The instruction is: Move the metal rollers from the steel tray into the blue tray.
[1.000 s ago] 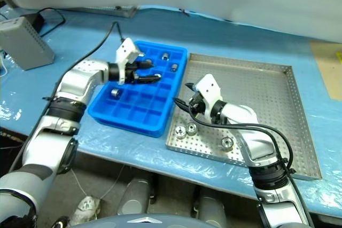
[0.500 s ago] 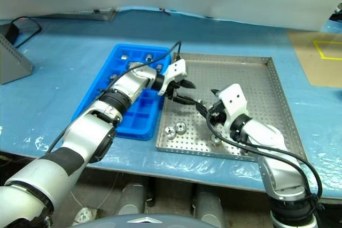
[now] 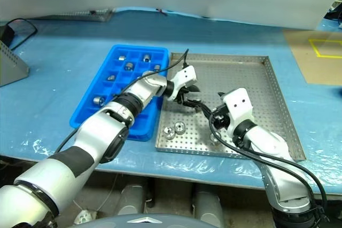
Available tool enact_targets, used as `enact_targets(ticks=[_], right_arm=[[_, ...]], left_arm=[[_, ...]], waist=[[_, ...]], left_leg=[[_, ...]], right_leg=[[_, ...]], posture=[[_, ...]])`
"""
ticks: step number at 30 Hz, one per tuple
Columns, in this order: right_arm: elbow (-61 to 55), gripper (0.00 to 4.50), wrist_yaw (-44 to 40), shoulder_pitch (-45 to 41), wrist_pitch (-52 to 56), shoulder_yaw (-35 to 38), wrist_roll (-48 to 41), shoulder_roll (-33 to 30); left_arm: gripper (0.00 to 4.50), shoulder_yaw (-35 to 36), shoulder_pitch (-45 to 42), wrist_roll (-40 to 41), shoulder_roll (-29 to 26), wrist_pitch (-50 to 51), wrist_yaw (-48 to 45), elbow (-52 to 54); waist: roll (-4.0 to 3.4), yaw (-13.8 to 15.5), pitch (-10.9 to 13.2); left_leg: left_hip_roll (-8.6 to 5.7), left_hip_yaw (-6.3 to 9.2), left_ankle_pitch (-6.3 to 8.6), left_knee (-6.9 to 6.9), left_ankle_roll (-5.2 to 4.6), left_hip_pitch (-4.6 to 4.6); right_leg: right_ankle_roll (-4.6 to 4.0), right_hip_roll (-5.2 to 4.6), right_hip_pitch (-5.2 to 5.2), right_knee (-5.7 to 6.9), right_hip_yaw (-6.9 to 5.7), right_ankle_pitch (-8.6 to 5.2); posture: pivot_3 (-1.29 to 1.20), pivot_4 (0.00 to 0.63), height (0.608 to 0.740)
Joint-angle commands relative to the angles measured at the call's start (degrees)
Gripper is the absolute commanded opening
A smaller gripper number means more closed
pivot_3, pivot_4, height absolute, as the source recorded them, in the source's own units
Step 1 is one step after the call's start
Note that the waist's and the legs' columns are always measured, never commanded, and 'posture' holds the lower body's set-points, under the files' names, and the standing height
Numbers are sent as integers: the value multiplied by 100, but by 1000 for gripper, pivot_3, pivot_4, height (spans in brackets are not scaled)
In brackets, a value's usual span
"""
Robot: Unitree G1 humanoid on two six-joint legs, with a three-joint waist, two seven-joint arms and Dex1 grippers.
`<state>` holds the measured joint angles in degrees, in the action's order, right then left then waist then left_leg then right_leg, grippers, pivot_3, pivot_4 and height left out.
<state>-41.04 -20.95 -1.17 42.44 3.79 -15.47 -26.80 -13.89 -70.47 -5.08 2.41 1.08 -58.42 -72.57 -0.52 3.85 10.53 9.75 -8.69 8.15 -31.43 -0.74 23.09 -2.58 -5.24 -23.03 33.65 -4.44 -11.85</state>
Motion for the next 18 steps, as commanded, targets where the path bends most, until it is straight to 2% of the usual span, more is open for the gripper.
enact_targets(ticks=[1, 18], right_arm=[[-80, 3514, 15, -67, -121, 40, 23, -39], [98, 3514, 124, 102, -421, -63, 324, 63]], left_arm=[[3633, 11, 31, -116, 14, 11, -40, 30], [3633, 193, 346, -247, 244, 339, 427, -21]], waist=[[0, 0, 0], [-2, -12, -1]], left_leg=[[0, 0, 0, 0, -1, 0], [1, -2, 1, -2, -4, -6]], right_leg=[[0, 0, 0, 0, 0, 0], [-1, -2, 5, 1, 0, 1]], posture=[[-246, 150, 740], [-261, 150, 740]])
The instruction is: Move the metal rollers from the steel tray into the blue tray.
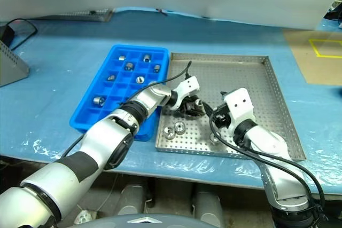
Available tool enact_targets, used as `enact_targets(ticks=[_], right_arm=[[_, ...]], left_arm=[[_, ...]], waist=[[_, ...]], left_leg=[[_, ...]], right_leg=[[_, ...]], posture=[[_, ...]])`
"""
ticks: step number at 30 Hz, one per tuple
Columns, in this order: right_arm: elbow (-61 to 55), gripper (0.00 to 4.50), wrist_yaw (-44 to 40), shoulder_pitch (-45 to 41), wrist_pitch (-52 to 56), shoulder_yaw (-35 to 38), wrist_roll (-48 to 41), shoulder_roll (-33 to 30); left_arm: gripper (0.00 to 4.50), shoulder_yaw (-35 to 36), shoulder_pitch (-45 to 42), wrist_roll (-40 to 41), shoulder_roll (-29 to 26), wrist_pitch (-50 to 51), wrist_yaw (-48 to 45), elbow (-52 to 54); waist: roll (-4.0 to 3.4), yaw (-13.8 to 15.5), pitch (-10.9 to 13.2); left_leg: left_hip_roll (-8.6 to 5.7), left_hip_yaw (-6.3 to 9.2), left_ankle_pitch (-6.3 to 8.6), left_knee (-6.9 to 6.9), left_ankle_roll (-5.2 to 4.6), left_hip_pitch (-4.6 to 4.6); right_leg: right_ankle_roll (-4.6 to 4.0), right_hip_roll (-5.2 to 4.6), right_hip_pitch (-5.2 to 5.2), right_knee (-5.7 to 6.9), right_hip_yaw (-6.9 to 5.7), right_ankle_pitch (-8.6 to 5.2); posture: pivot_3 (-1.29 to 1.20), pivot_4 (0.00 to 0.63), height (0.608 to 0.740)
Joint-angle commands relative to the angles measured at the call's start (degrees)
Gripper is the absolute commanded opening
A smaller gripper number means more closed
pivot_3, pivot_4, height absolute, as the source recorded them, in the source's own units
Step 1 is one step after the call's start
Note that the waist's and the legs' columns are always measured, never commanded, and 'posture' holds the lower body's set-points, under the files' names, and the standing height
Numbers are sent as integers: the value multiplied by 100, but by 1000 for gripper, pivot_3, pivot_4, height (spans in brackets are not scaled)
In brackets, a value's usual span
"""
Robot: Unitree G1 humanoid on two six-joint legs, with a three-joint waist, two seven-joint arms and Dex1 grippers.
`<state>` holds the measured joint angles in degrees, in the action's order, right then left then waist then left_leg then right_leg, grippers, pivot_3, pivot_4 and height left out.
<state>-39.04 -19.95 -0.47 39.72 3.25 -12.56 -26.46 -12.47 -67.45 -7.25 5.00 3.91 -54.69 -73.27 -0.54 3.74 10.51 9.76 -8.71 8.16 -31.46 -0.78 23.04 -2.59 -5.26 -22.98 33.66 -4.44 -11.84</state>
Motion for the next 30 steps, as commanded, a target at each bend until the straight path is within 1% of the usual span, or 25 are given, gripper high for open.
enact_targets(ticks=[1, 3, 5, 8, 10, 11, 12, 15, 18, 20, 24, 28, 30], right_arm=[[-96, 3514, 32, 30, -157, -13, 39, 35], [-72, 3514, 37, 22, -175, -6, 46, 39], [-43, 3514, 35, 11, -191, -4, 53, 38], [-15, 3514, 24, -19, -206, -10, 56, 36], [14, 3514, 10, -45, -221, -17, 56, 29], [33, 3514, -6, -60, -232, -21, 50, 26], [50, 3514, -21, -76, -243, -29, 49, 20], [103, 3514, -51, -139, -263, -59, 36, 29], [171, 3514, -110, -243, -285, -85, 17, 13], [233, 3514, -166, -312, -307, -93, 6, -3], [422, 3514, -357, -520, -359, -122, -72, -18], [771, 3514, -611, -881, -466, -257, -127, -20], [1114, 3514, -822, -1264, -569, -453, -133, 3]], left_arm=[[3461, 73, 49, -26, -29, 41, 96, 50], [3074, 70, 48, -74, -71, 34, 240, 30], [2394, 61, 45, -118, -90, 34, 313, 14], [2394, 144, 28, -55, -100, 21, 238, 33], [2056, 215, 25, 48, -126, 8, -79, 101], [1820, 241, 14, 63, -130, 21, -54, 120], [1717, 279, -3, 85, -126, 65, -1, 126], [1717, 448, -59, 235, -167, 124, -121, 186], [1717, 765, -104, 616, -290, 225, -677, 429], [1717, 831, -93, 686, -418, 236, -811, 562], [1717, 994, -11, 907, -882, 455, -1168, 1044], [1717, 1156, 230, 1019, -1460, 712, -953, 1664], [1717, 1338, 503, 1033, -1921, 852, -646, 2045]], waist=[[0, -1, 0], [0, 0, 0], [0, -3, 0], [0, -1, 0], [0, -2, 0], [0, -2, 0], [0, -1, 0], [0, 3, 0], [0, 4, 0], [0, 8, 0], [0, 14, 1], [-1, 21, 0], [0, 86, 1]], left_leg=[[0, 0, 0, -1, 0, -2], [0, 0, 0, -4, 0, -2], [1, 0, 0, -6, 0, -2], [1, 0, 0, -6, 0, -2], [0, 0, 0, -6, 0, -1], [0, 0, 0, -5, 0, -1], [1, 0, 0, -5, -1, -1], [0, 0, 1, -5, -1, 1], [0, 0, 1, -5, -2, 2], [1, 0, 1, -3, -2, 3], [2, 1, 1, -1, -2, 1], [3, 1, 0, 3, 0, 1], [3, 1, 0, 4, 1, 4]], right_leg=[[0, 0, 2, 0, 0, 0], [0, 0, 3, 0, 0, 0], [0, 0, 3, 0, 0, 0], [0, 0, 3, 0, 0, 0], [0, 0, 3, -1, 0, 1], [0, 0, 3, 0, 0, 1], [-1, 0, 2, 0, -1, 1], [-1, -1, 2, -1, -1, 1], [-1, -1, 1, -1, -1, 1], [-2, -1, -1, -1, -2, 1], [-4, -1, -1, 0, -2, 2], [-6, 0, -3, 1, -4, 2], [-8, -1, -3, 0, -4, 2]], posture=[[-260, 150, 740], [-259, 150, 740], [-257, 150, 740], [-249, 150, 740], [-243, 150, 740], [-237, 150, 740], [-233, 150, 740], [-221, 150, 740], [-201, 150, 740], [-177, 150, 740], [-117, 150, 740], [-29, 150, 740], [50, 150, 740]])
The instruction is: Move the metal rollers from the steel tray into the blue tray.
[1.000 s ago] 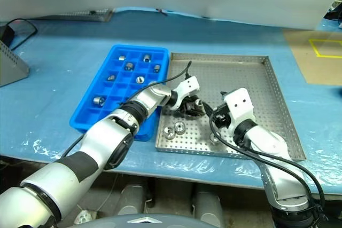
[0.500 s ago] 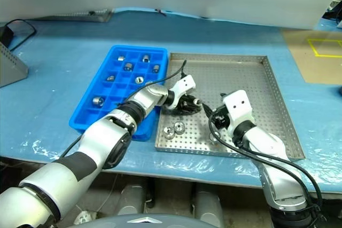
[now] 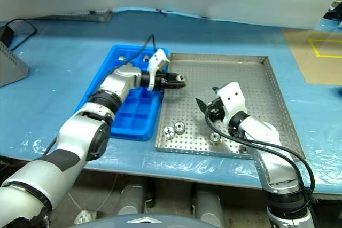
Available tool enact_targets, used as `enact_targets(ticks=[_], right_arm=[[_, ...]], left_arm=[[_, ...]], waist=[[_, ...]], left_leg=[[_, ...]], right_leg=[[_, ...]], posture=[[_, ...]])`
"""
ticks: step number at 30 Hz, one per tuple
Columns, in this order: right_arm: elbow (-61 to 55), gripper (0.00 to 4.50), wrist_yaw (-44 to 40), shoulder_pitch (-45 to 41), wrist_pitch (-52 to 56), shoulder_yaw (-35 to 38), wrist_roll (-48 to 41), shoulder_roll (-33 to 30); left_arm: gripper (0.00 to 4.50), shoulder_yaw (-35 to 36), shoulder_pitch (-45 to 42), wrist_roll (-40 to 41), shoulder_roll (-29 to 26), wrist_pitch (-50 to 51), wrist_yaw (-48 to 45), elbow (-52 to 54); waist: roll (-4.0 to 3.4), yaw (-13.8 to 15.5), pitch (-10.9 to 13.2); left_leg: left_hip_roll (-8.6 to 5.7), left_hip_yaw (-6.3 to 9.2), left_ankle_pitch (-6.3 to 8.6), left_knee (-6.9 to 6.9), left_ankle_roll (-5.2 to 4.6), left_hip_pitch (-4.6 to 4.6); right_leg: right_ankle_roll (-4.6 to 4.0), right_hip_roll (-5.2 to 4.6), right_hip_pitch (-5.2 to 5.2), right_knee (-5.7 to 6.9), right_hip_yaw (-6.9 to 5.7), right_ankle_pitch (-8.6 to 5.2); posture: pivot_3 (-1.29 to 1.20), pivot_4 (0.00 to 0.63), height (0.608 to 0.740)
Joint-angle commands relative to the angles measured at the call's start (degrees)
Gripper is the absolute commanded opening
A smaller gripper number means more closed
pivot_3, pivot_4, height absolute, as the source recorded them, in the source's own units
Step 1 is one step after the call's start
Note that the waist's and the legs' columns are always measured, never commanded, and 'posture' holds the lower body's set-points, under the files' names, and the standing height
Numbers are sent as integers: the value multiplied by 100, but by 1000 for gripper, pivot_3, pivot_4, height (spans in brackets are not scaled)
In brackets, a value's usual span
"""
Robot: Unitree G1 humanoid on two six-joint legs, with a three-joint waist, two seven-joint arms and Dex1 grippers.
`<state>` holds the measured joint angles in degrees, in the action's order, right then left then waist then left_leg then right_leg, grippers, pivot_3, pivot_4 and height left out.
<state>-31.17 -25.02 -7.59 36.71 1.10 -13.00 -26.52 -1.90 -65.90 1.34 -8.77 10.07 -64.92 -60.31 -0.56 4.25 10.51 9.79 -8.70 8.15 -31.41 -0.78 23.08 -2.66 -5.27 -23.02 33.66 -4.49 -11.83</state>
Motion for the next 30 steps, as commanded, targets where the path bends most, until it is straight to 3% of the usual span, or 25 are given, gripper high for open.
enact_targets(ticks=[1, 5, 10, 16, 27, 30], right_arm=[[487, 3514, -412, -710, -322, -308, -102, 25], [1018, 3514, -711, -1092, -577, -530, -71, 52], [1467, 3514, -958, -1373, -855, -767, -12, 149], [1692, 3514, -1093, -1469, -1040, -878, 39, 211], [1631, 3514, -1077, -1325, -1086, -838, 123, 187], [1602, 3514, -1043, -1256, -1092, -774, 129, 174]], left_arm=[[1717, 346, 512, 213, -729, 366, 477, 1003], [1717, 488, 1241, 411, -1277, 920, 676, 2127], [1717, 705, 1953, 467, -1684, 1262, 1282, 2725], [1717, 616, 2199, 563, -1633, 1464, 1594, 3016], [1717, 369, 2215, 615, -1642, 1577, 1534, 2943], [2740, 297, 2150, 645, -1686, 1687, 1391, 2824]], waist=[[1, 16, 1], [-1, 103, 1], [-1, 335, 1], [0, 531, 2], [0, 581, 1], [0, 577, 1]], left_leg=[[0, 1, 1, -5, -2, 2], [12, 3, -6, 10, 12, 0], [11, 3, 6, 8, 22, 15], [12, 6, 2, 6, 34, 12], [12, 8, -2, 12, 41, 7], [13, 7, -3, 12, 42, 7]], right_leg=[[-3, -4, -3, 1, 0, 2], [-21, 0, -13, 11, -11, -5], [-25, -3, -18, 10, -12, -8], [-24, -5, -16, 21, -12, -8], [-23, -2, -20, 23, -11, -8], [-23, -2, -20, 23, -10, -8]], posture=[[80, 150, 740], [159, 150, 740], [217, 150, 740], [240, 150, 740], [202, 150, 740], [190, 150, 740]])
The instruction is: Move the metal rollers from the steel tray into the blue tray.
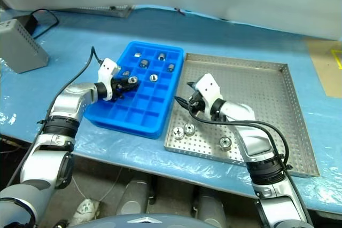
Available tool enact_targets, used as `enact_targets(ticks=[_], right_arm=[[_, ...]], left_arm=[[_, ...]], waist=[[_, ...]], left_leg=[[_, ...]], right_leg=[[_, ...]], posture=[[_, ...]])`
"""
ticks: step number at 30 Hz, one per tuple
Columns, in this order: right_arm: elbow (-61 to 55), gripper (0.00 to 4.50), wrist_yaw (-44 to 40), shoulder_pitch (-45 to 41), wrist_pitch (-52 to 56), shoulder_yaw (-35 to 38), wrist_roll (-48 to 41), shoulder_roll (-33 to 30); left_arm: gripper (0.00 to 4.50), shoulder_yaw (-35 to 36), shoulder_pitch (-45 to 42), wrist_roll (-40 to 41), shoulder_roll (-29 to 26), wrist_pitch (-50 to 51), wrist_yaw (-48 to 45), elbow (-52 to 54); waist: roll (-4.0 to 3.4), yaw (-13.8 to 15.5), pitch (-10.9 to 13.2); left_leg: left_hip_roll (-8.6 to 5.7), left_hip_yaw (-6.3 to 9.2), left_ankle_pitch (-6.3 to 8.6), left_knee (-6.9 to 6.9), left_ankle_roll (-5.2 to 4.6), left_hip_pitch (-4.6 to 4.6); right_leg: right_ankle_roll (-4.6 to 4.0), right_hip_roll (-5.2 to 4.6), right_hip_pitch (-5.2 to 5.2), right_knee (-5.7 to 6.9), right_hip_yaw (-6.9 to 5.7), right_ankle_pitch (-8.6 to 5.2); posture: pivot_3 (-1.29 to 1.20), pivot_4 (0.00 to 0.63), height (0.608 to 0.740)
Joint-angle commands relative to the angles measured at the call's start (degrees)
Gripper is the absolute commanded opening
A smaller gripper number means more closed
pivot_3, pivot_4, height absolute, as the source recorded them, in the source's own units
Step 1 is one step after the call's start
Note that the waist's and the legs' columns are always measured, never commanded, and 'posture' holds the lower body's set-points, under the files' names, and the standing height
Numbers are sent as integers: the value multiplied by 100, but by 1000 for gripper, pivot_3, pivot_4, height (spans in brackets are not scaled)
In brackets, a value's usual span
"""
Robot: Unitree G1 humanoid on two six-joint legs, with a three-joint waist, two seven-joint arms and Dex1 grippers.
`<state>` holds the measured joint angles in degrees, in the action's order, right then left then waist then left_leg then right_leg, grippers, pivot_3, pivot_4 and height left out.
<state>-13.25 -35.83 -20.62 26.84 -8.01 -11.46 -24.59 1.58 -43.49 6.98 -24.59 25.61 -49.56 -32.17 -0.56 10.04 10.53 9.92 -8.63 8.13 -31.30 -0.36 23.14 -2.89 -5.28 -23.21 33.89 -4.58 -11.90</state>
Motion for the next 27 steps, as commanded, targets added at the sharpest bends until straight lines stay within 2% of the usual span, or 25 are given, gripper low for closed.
enact_targets(ticks=[1, 2, 10, 16, 19, 23, 27], right_arm=[[-200, 3514, 48, 64, -105, 152, -25, -21], [-211, 3514, 61, 77, -105, 164, -23, -25], [-400, 3514, 206, 264, -51, 316, -40, -84], [-992, 3514, 275, 479, 435, 848, -423, -238], [-1416, 3514, 94, 702, 818, 1175, -822, -466], [-2137, 3514, -400, 1357, 1216, 1313, -1206, -1171], [-2344, 3514, -172, 1741, 1356, 1697, -1152, -1447]], left_arm=[[3028, -89, -101, 82, -131, 124, -222, 8], [3349, -116, -101, 105, -155, 104, -302, 39], [3349, -162, -542, 137, -201, -195, -572, -224], [3349, -628, -812, 301, -170, -333, -1695, 292], [3349, -839, -965, 323, -143, -438, -2121, 306], [3349, -1213, -1117, 470, 11, -415, -2904, 552], [3349, -1920, -1229, 227, 359, -850, -3649, 414]], waist=[[0, -2, 0], [0, -6, 0], [0, -33, 0], [0, -28, 0], [0, -54, 0], [0, -128, 0], [-2, -185, -1]], left_leg=[[0, 0, 0, 1, 0, -2], [0, 0, -1, 1, 1, -2], [-1, 0, -2, 1, 2, 0], [-3, -2, 0, 0, 0, 3], [-2, -4, -1, 2, 1, 1], [-3, -6, 1, 3, -3, -2], [-4, -11, 2, 0, -5, -8]], right_leg=[[0, 0, 0, 0, 0, 0], [0, 0, 0, 1, 0, 0], [0, 0, -1, 1, 1, 0], [0, -1, -1, -3, 2, 0], [0, 0, 0, -2, 3, 0], [2, 0, 6, -10, 4, -1], [3, 0, 6, -9, 8, 0]], posture=[[190, 150, 740], [190, 150, 740], [139, 150, 740], [73, 150, 740], [50, 150, 740], [-2, 150, 740], [-48, 150, 740]])
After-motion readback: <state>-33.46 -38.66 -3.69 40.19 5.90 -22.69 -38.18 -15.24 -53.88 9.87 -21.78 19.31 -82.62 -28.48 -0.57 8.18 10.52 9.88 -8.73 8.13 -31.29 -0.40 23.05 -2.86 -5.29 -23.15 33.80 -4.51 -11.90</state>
